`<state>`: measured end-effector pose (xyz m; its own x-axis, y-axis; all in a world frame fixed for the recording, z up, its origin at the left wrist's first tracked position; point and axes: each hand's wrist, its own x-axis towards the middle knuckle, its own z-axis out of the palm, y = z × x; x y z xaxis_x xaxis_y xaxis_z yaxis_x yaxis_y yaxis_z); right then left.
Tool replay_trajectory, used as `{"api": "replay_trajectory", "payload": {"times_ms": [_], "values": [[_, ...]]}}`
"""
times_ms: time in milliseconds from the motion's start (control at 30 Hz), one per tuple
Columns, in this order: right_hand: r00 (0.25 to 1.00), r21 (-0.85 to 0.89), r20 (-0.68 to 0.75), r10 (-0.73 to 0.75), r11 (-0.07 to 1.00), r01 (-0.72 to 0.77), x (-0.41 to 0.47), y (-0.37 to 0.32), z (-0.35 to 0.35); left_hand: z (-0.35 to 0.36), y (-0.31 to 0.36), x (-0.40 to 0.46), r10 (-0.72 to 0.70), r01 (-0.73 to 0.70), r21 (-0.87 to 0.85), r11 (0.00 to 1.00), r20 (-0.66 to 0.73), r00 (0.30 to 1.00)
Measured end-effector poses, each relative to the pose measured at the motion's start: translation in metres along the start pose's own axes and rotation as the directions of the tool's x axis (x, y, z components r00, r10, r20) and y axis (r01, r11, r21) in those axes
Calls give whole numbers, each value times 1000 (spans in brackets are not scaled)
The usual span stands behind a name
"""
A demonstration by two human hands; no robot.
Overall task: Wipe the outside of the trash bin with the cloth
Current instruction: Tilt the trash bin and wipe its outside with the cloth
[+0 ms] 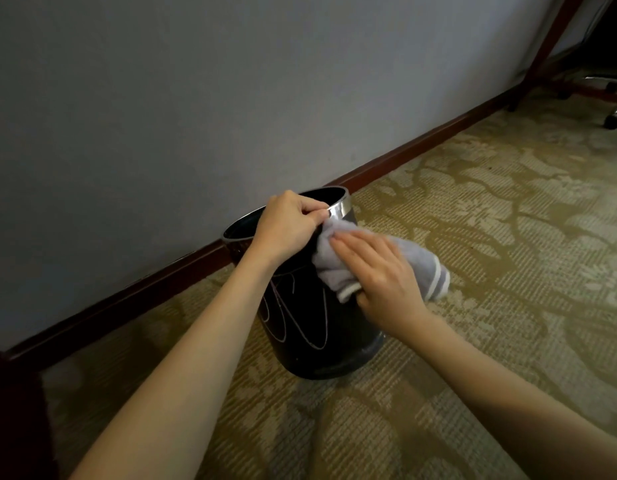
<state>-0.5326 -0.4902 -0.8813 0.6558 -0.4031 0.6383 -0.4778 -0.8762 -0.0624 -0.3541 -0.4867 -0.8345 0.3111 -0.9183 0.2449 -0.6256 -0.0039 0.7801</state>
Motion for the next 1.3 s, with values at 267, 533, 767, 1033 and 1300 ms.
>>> {"api": "replay_trajectory", "payload": {"times_ms": [267,533,767,1033,1300], "values": [[992,-81,-7,-128,989,127,-32,-9,21,-5,-5,4,-15,15,-37,999,9,1000],[855,-120,415,-311,913,390,-121,-1,35,0,6,3,14,-15,97,995,14,1000],[844,-68,441,-304,927,370,-127,14,32,-19,13,-1,-18,-5,119,993,195,981],[888,-90,413,-203,961,261,-109,20,24,-63,-56,-11,11,-5,-34,999,165,986],[881,-24,418,-219,967,252,-108,17,21,-50,-66,-7,3,-4,20,1000,33,999]]}}
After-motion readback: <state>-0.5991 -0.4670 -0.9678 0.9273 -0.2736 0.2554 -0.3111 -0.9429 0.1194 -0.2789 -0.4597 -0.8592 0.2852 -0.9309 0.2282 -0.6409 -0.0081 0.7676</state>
